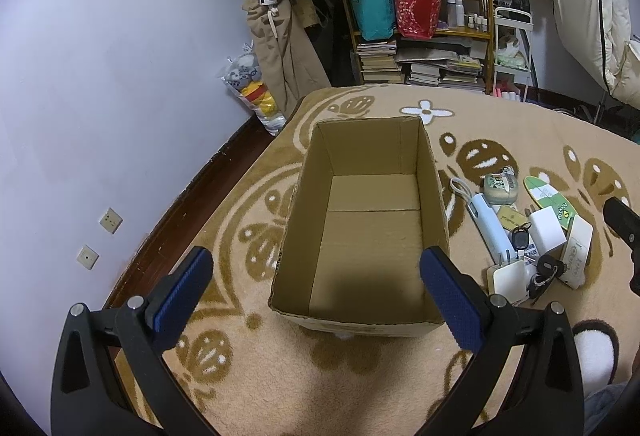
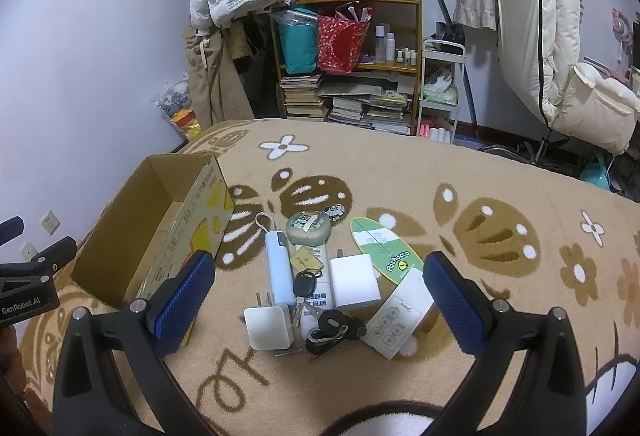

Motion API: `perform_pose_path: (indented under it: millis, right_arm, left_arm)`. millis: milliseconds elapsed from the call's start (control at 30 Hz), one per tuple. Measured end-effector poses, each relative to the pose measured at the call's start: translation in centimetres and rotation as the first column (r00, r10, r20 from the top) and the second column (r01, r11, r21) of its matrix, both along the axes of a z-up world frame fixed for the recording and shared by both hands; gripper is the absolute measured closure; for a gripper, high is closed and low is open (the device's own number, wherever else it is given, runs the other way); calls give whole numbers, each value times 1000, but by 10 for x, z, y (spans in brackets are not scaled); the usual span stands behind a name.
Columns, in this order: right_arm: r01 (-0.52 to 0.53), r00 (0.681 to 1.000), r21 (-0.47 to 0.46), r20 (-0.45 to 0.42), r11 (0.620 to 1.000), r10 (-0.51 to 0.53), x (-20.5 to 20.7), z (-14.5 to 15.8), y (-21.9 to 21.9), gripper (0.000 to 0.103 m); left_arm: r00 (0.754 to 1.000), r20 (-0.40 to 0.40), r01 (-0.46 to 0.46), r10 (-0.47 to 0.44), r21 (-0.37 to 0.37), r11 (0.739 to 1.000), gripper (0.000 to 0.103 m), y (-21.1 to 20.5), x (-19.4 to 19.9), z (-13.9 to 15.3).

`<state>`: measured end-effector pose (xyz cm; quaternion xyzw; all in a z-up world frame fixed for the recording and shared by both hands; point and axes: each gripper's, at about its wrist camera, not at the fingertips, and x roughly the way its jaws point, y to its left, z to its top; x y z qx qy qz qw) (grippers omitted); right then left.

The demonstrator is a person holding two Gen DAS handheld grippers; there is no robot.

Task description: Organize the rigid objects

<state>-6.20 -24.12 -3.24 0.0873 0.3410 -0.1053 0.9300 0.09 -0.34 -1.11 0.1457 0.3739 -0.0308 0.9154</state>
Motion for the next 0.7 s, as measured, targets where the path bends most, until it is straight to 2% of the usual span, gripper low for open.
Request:
perform_pose_path:
  millis: [500,700]
  right_arm:
    - [6,1000,7,2,1000,-6,0,0,-1,0]
    - [1,1000,30,-29,1000,0,7,-11,-2,0]
  left_arm:
    - [1000,0,-10,10,4,1000,1,2,0,2]
    - [1000,-15,-15,15,-2,1000,1,5,8,3]
